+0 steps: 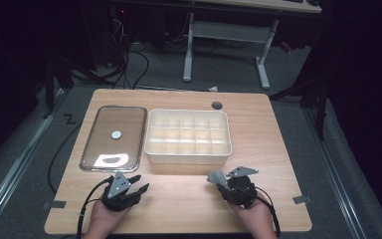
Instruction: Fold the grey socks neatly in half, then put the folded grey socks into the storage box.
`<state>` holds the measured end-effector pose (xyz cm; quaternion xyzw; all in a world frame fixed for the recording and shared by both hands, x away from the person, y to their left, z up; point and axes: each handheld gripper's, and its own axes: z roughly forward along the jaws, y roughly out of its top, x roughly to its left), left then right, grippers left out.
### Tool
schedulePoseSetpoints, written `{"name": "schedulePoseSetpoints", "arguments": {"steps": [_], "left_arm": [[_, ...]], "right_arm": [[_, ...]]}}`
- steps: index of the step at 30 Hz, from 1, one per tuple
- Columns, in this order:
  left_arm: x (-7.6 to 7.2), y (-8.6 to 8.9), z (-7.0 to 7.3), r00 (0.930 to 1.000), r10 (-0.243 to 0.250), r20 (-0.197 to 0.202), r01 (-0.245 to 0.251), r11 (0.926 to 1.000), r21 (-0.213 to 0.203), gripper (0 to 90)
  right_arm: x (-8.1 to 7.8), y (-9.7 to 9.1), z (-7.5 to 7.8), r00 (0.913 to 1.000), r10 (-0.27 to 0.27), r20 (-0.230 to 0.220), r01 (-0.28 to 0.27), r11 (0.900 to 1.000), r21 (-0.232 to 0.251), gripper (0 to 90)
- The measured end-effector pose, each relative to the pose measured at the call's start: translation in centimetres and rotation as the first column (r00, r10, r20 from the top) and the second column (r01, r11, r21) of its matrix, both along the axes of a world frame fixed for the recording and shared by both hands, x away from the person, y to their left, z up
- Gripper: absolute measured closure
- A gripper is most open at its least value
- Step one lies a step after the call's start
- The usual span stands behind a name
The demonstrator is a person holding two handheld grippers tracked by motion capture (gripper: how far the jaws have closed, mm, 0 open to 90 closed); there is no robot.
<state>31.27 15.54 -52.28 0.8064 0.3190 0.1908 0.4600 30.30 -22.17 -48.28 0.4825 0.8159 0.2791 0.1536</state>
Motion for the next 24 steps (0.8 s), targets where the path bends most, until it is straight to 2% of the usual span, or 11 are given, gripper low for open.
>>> {"name": "schedulePoseSetpoints", "arguments": {"steps": [1, 2, 7, 10, 19, 24], "left_arm": [[0.0, 0.0, 0.0, 1.0000, 0.001, 0.002, -0.001, 1.0000, 0.000, 54.3], [-0.1, 0.0, 0.1, 1.0000, 0.004, 0.004, -0.004, 1.0000, -0.004, 53.2], [-0.1, 0.2, 0.4, 0.9999, 0.012, 0.010, -0.012, 0.9998, -0.018, 50.6], [0.0, 0.3, 0.3, 0.9999, 0.014, 0.002, -0.014, 0.9997, -0.017, 50.0], [0.0, 0.1, 0.1, 1.0000, 0.003, -0.003, -0.003, 0.9998, -0.019, 48.4], [-0.2, 0.3, 0.2, 0.9999, -0.002, -0.011, 0.001, 0.9991, -0.042, 46.9]], "right_arm": [[0.1, -0.1, 0.1, 1.0000, 0.002, -0.008, -0.002, 1.0000, -0.007, 68.3], [0.4, -0.4, 0.4, 0.9991, 0.026, -0.032, -0.027, 0.9995, -0.017, 68.2], [0.7, -0.9, 0.9, 0.9973, 0.022, -0.069, -0.024, 0.9994, -0.025, 68.3], [1.1, -1.1, 1.3, 0.9956, 0.026, -0.089, -0.031, 0.9980, -0.055, 68.3], [1.8, -1.1, 2.1, 0.9930, 0.037, -0.112, -0.043, 0.9977, -0.052, 68.3], [2.1, -1.4, 3.3, 0.9937, 0.035, -0.106, -0.039, 0.9984, -0.041, 68.3]]}}
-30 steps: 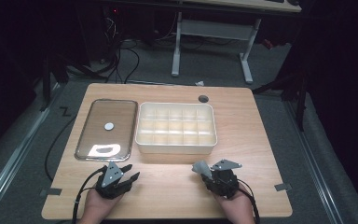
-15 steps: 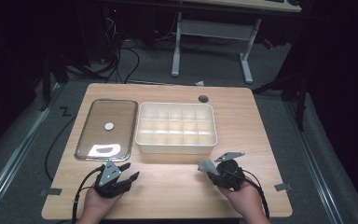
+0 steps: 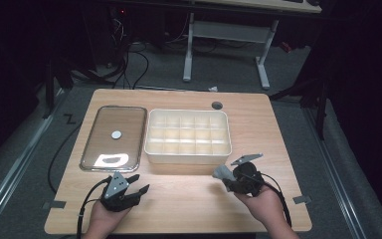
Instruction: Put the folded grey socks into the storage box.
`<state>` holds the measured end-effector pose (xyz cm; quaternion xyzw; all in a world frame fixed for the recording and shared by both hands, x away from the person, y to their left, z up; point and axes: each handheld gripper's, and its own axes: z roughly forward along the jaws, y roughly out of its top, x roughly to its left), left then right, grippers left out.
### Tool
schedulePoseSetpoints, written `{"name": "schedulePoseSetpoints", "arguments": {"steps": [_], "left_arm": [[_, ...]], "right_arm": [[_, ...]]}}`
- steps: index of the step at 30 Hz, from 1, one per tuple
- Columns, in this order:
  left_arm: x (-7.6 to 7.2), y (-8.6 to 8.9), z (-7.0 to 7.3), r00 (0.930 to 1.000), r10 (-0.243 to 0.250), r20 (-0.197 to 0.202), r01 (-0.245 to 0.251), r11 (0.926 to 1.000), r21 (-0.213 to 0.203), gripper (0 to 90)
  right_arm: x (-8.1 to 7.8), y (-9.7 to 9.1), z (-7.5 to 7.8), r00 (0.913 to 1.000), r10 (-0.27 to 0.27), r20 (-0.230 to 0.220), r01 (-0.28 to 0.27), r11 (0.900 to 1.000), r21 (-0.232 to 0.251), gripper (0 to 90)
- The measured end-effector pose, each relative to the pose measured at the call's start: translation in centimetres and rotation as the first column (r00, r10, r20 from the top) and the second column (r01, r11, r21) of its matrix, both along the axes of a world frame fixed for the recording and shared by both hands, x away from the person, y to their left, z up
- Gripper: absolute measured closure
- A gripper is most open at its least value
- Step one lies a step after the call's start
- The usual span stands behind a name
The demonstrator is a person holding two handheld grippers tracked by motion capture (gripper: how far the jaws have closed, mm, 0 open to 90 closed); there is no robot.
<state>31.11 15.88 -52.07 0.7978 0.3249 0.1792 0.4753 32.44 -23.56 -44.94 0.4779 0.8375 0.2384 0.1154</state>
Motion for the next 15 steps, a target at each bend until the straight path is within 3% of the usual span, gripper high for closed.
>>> {"name": "schedulePoseSetpoints", "arguments": {"steps": [15], "left_arm": [[-0.2, -0.2, 0.0, 1.0000, -0.006, 0.002, 0.006, 0.9999, 0.009, 46.6]], "right_arm": [[2.2, -0.3, 4.4, 0.9999, 0.003, 0.013, -0.003, 1.0000, 0.007, 68.3]]}}
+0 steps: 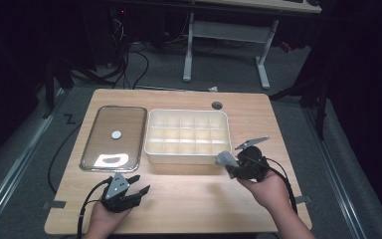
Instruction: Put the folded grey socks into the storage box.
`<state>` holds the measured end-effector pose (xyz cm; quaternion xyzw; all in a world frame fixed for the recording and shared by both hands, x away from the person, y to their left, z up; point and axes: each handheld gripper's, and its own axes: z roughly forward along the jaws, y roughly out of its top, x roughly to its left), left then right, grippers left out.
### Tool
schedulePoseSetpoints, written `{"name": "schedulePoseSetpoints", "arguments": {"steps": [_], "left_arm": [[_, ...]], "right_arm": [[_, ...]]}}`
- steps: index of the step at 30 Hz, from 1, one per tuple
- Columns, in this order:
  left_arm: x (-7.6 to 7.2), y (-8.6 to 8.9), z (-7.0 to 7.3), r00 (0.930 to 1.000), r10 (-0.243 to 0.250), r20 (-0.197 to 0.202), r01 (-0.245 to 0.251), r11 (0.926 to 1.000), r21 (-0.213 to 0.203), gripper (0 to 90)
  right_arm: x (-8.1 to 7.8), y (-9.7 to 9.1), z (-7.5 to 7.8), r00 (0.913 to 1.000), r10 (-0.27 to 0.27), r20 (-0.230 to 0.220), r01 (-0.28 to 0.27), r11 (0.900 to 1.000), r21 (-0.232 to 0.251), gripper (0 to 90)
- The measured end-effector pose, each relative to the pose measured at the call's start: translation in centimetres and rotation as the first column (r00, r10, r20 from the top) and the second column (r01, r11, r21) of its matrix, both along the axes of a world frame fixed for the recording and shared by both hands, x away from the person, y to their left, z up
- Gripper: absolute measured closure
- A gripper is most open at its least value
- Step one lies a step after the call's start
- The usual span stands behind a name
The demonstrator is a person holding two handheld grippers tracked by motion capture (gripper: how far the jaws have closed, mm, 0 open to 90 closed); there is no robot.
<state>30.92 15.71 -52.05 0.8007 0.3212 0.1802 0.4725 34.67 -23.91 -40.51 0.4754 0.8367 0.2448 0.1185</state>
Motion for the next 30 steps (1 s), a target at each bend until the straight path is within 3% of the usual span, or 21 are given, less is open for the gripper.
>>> {"name": "schedulePoseSetpoints", "arguments": {"steps": [7, 16, 17, 25, 30], "left_arm": [[0.0, 0.0, -0.1, 1.0000, -0.005, -0.005, 0.005, 1.0000, 0.005, 46.6], [0.0, 0.4, -0.1, 1.0000, 0.007, -0.005, -0.007, 1.0000, -0.002, 46.6], [0.0, 0.4, -0.1, 1.0000, 0.005, -0.005, -0.005, 1.0000, -0.001, 46.6], [0.0, 0.4, -0.1, 1.0000, 0.003, -0.003, -0.003, 1.0000, 0.001, 46.6], [0.0, 0.4, 0.0, 1.0000, 0.000, -0.002, -0.001, 1.0000, -0.002, 46.6]], "right_arm": [[1.9, 0.3, 1.2, 0.9997, 0.009, -0.022, -0.009, 0.9999, 0.009, 68.3], [5.0, 0.8, 2.1, 0.9980, 0.003, -0.063, -0.005, 0.9997, -0.025, 68.4], [5.8, 1.1, 2.0, 0.9969, -0.002, -0.078, -0.002, 0.9986, -0.052, 68.4], [8.3, 1.6, 0.8, 0.9897, -0.024, -0.141, 0.012, 0.9961, -0.088, 68.4], [9.6, 1.9, -0.3, 0.9797, -0.061, -0.191, 0.037, 0.9912, -0.127, 68.4]]}}
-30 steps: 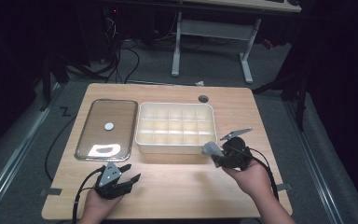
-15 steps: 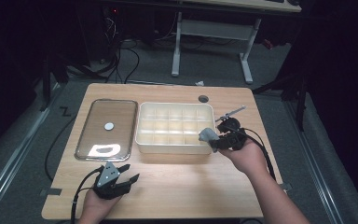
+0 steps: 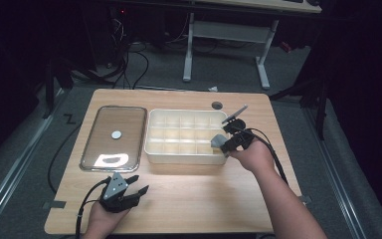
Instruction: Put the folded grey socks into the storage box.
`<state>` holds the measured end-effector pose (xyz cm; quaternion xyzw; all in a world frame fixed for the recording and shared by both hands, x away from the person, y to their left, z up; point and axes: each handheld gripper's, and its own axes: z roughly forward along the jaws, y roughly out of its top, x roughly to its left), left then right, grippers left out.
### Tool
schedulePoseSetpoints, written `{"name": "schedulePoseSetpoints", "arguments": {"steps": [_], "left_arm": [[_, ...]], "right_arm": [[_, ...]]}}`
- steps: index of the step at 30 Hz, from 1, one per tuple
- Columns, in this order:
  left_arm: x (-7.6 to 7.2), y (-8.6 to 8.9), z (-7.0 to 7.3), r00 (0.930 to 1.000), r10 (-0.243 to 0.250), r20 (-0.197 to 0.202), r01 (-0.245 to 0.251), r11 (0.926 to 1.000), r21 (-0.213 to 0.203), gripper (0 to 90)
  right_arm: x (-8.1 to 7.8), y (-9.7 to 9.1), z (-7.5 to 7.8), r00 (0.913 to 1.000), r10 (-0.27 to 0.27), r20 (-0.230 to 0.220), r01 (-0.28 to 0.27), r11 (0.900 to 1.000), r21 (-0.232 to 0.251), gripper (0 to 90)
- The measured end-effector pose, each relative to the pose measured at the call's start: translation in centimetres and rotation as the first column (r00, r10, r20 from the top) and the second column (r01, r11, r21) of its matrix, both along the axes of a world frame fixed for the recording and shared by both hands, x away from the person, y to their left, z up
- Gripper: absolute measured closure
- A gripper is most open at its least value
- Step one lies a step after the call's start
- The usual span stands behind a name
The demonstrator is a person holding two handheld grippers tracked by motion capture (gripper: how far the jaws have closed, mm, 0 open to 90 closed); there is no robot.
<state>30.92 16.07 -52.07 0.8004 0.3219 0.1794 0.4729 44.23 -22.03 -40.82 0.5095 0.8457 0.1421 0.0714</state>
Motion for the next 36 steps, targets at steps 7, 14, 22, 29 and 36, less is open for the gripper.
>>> {"name": "schedulePoseSetpoints", "arguments": {"steps": [7, 14, 22, 29, 36], "left_arm": [[-0.1, -0.2, 0.0, 1.0000, -0.008, 0.000, 0.008, 1.0000, 0.003, 46.6], [-0.1, -0.2, 0.0, 1.0000, -0.009, 0.001, 0.009, 0.9999, 0.007, 46.5], [-0.1, -0.2, 0.0, 0.9999, -0.012, -0.003, 0.012, 0.9998, 0.013, 46.4], [-0.1, -0.3, -0.1, 0.9999, -0.013, -0.004, 0.014, 0.9998, 0.014, 46.5], [-0.1, -0.3, -0.1, 0.9999, -0.016, -0.007, 0.016, 0.9998, 0.013, 46.5]], "right_arm": [[1.2, 0.7, -0.6, 0.9994, -0.010, -0.032, 0.008, 0.9971, -0.075, 68.7], [2.0, 1.4, -1.6, 0.9977, -0.012, -0.067, 0.004, 0.9940, -0.109, 69.7], [2.6, 1.8, -2.9, 0.9933, 0.007, -0.116, -0.023, 0.9901, -0.138, 71.0], [2.9, 2.0, -3.6, 0.9893, 0.007, -0.146, -0.027, 0.9901, -0.138, 71.6], [3.1, 2.0, -4.0, 0.9883, 0.017, -0.152, -0.038, 0.9896, -0.139, 71.5]]}}
